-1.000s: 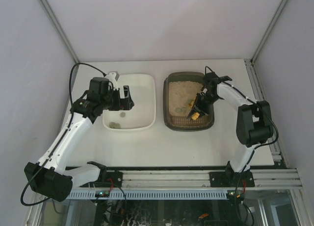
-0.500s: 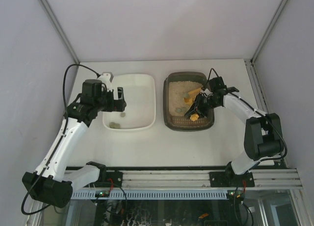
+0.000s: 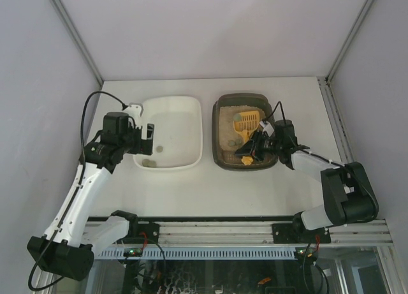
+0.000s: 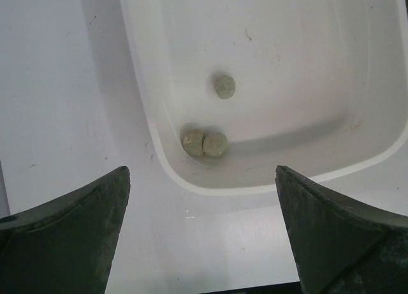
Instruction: Clean the litter box
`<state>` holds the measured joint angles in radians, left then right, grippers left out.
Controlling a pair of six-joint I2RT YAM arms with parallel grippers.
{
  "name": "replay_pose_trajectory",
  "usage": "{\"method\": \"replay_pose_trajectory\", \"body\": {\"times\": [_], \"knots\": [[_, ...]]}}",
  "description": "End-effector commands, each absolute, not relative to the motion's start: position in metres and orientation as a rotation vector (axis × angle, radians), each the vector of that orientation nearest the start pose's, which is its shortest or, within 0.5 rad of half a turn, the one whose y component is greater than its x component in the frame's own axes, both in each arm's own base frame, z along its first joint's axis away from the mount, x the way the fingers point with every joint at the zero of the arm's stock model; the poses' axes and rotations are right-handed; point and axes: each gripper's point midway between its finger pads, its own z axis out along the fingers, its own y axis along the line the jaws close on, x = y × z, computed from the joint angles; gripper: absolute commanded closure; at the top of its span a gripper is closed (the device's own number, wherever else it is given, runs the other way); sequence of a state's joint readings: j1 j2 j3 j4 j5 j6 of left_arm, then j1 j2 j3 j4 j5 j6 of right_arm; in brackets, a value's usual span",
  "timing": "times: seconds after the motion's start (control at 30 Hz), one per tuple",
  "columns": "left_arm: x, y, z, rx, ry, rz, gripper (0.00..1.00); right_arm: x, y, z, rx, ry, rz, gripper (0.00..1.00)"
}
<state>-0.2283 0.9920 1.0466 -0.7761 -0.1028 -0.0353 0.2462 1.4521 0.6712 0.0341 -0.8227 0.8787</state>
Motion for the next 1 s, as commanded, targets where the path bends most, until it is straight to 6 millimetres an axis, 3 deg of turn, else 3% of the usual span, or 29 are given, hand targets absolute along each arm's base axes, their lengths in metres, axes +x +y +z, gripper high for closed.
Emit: {"method": "replay_pose_trajectory", "body": {"times": [0.0,0.13,0.37,0.43,0.5,0.63,0.8,0.9,0.97], "knots": [[0.255,-0.044,0.195,0.303,2.306,-0.008,0.00,0.286,0.233,0.164,0.043,2.099,1.560,1.00],[0.239,-0.055,0.181,0.409,2.318,-0.092,0.00,0.283,0.233,0.174,-0.048,1.982,1.592,1.00],[0.231,-0.049,0.189,0.375,2.252,-0.073,0.00,0.279,0.242,0.188,-0.121,1.855,1.769,1.00],[0.230,-0.047,0.189,0.364,2.240,-0.067,0.00,0.289,0.232,0.192,-0.059,1.802,1.784,1.00],[0.230,-0.046,0.186,0.357,2.243,-0.062,0.00,0.298,0.229,0.187,-0.014,1.802,1.781,1.00],[0.232,-0.046,0.179,0.356,2.273,-0.062,0.00,0.292,0.245,0.178,-0.071,1.865,1.814,1.00],[0.232,-0.048,0.177,0.362,2.280,-0.070,0.00,0.308,0.220,0.167,0.092,1.882,1.777,1.00],[0.231,-0.048,0.178,0.364,2.276,-0.073,0.00,0.289,0.238,0.157,0.054,1.947,1.860,1.00],[0.230,-0.048,0.177,0.368,2.274,-0.078,0.00,0.284,0.237,0.169,0.042,1.901,1.951,1.00]]}}
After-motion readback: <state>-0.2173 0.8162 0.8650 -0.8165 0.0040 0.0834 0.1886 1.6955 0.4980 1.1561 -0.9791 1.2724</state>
